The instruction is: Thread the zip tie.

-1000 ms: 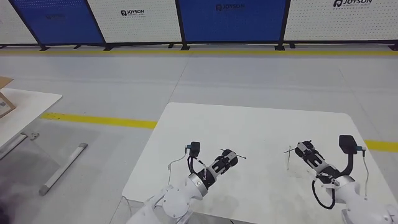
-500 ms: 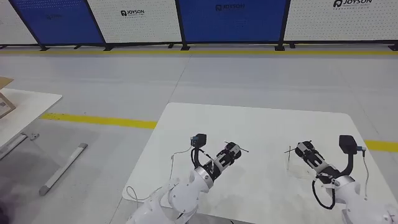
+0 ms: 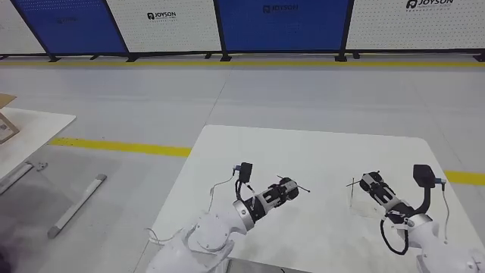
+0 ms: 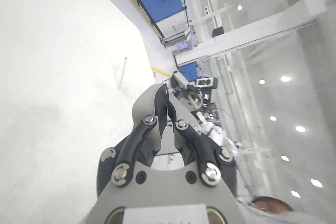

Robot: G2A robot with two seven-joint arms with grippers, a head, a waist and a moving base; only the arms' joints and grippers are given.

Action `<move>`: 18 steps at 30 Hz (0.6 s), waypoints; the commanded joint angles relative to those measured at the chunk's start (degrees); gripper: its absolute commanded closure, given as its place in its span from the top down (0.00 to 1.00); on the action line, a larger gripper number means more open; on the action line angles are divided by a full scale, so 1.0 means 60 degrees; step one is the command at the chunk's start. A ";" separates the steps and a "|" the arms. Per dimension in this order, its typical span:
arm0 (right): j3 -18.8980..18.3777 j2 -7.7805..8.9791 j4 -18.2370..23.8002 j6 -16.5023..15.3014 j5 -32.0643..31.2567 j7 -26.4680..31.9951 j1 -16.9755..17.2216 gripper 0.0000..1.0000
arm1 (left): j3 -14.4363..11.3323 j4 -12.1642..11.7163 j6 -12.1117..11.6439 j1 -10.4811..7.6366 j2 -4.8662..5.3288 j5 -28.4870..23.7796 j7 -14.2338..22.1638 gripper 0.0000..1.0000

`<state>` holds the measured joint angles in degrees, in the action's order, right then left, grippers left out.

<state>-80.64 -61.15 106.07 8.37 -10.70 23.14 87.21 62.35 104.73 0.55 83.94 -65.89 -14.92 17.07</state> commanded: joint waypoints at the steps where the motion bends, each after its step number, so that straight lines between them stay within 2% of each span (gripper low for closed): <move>1: 0.0000 0.0000 0.0000 0.0000 0.0000 0.0000 0.0000 0.00 | 0.0355 0.0106 -0.0085 0.0118 0.0028 -0.0362 -0.0204 0.00; 9: 0.0000 0.0000 0.0000 0.0000 0.0000 0.0000 0.0000 0.00 | 0.0376 0.0145 -0.0112 0.0140 0.0029 -0.0323 -0.0292 0.00; 11: 0.0000 0.0000 0.0000 0.0000 0.0000 0.0000 0.0000 0.00 | 0.0236 -0.0057 -0.0045 0.0118 0.0030 0.0180 -0.0365 0.00; 14: 0.0000 0.0000 0.0000 0.0000 0.0000 0.0000 0.0000 0.00 | -0.0096 -0.0572 0.0052 -0.0004 -0.0014 0.0655 -0.0536 0.00; 18: 0.0000 0.0000 0.0000 0.0000 0.0000 0.0000 0.0000 0.00 | -0.0358 -0.1173 0.0055 -0.0151 -0.0072 0.0820 -0.0685 0.00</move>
<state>-80.64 -61.15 106.07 8.37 -10.70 23.14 87.21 60.48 98.58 0.89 83.24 -66.25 -10.09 13.11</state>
